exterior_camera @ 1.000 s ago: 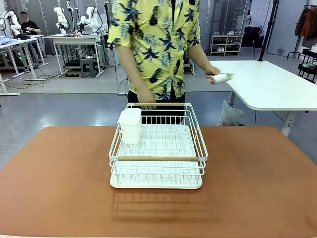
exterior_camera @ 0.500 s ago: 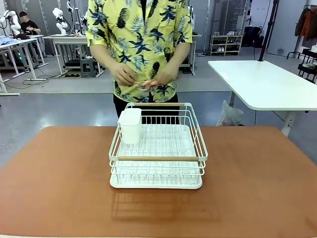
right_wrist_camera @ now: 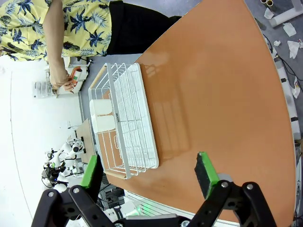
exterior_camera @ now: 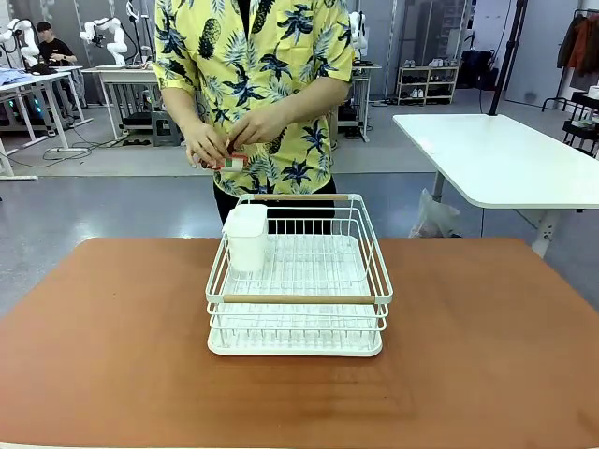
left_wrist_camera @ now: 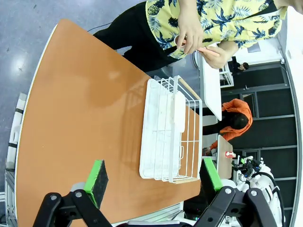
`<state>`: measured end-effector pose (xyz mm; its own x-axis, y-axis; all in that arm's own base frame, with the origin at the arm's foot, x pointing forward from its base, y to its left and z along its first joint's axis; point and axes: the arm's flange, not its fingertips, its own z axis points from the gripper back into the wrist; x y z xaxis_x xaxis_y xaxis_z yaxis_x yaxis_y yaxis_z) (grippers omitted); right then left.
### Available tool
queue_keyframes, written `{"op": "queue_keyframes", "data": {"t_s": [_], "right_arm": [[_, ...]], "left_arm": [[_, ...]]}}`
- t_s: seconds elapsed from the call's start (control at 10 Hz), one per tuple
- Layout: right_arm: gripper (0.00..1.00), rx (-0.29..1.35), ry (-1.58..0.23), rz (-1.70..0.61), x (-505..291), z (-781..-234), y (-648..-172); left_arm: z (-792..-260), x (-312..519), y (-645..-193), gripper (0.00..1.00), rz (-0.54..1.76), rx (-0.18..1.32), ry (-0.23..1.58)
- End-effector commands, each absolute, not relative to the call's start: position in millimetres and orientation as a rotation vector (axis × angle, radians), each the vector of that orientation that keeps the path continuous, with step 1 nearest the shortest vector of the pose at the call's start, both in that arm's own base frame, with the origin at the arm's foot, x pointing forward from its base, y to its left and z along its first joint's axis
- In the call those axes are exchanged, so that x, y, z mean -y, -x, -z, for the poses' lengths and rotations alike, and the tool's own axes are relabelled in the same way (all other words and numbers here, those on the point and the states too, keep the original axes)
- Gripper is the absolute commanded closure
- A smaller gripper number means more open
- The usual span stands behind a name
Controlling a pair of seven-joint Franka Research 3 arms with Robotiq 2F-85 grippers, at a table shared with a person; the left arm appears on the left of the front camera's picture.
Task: Clean the table.
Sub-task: Pick up the Lint Roller when the human hands it over.
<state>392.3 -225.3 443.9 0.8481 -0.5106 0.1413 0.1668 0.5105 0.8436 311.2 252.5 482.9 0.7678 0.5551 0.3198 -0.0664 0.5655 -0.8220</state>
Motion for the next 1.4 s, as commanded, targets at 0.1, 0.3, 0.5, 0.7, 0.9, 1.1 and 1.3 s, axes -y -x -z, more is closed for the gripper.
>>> {"op": "queue_keyframes", "data": {"t_s": [0.1,0.3,0.5,0.7,0.9,1.1,1.3], "right_arm": [[0.00,0.406,-0.965,0.419,225.1,-446.3,-391.5],[0.00,0.406,-0.965,0.419,225.1,-446.3,-391.5],[0.00,0.406,-0.965,0.419,225.1,-446.3,-391.5],[0.00,0.406,-0.965,0.419,225.1,-446.3,-391.5],[0.00,0.406,-0.965,0.419,225.1,-446.3,-391.5],[0.00,0.406,-0.965,0.419,225.1,-446.3,-391.5],[0.00,0.406,-0.965,0.419,225.1,-446.3,-391.5]], "left_arm": [[-483.4,-254.9,-309.5,0.00,-0.377,0.618,0.911],[-483.4,-254.9,-309.5,0.00,-0.377,0.618,0.911],[-483.4,-254.9,-309.5,0.00,-0.377,0.618,0.911],[-483.4,-254.9,-309.5,0.00,-0.377,0.618,0.911],[-483.4,-254.9,-309.5,0.00,-0.377,0.618,0.911],[-483.4,-254.9,-309.5,0.00,-0.377,0.618,0.911],[-483.4,-254.9,-309.5,0.00,-0.377,0.618,0.911]]}}
